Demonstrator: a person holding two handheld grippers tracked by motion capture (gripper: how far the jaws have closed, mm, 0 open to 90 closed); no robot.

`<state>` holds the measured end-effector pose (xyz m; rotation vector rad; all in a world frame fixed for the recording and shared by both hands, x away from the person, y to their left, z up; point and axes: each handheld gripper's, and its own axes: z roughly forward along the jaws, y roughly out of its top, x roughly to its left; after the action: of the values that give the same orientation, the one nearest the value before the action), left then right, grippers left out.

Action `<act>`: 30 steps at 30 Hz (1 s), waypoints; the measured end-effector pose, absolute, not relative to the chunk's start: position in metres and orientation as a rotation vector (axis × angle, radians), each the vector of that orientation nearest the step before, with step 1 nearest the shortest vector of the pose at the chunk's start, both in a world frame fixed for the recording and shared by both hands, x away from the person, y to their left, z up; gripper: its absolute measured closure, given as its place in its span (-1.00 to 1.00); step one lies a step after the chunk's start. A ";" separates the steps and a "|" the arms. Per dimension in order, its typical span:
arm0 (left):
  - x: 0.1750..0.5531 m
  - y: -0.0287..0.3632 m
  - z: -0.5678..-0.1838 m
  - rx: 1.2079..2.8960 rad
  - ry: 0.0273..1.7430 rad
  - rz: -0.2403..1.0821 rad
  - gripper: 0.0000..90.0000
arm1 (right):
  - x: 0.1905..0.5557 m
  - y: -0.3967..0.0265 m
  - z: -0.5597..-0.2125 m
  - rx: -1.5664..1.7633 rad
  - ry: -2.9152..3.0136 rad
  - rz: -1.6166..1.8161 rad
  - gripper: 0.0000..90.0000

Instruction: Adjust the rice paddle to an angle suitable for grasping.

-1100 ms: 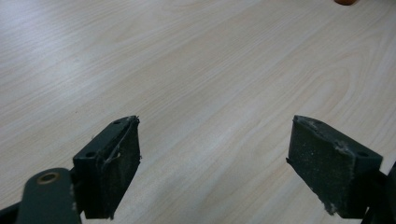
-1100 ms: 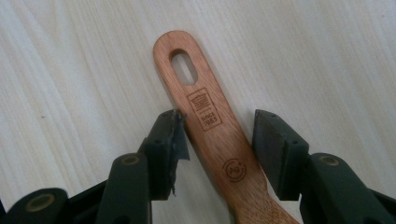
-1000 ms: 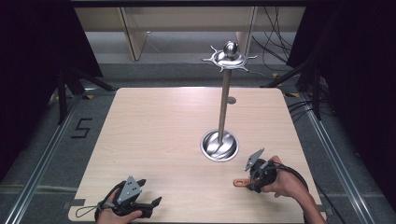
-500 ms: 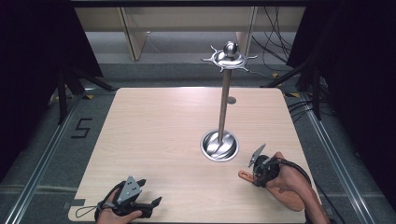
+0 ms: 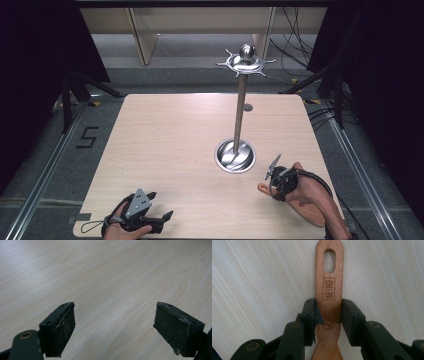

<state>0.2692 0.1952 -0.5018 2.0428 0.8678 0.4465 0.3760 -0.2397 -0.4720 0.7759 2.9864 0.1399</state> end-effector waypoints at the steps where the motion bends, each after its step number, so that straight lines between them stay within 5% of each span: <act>1: 0.269 0.195 -0.502 2.043 0.868 0.447 -0.64 | 0.376 -0.239 -0.472 0.769 2.989 0.138 0.47; 30: 0.269 0.196 -0.502 2.060 0.869 0.441 -0.64 | 0.377 -0.239 -0.465 0.791 2.981 0.100 0.49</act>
<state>0.2691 0.1960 -0.5022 2.0604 0.8691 0.4408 0.3767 -0.2392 -0.4655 0.7908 2.9810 0.0999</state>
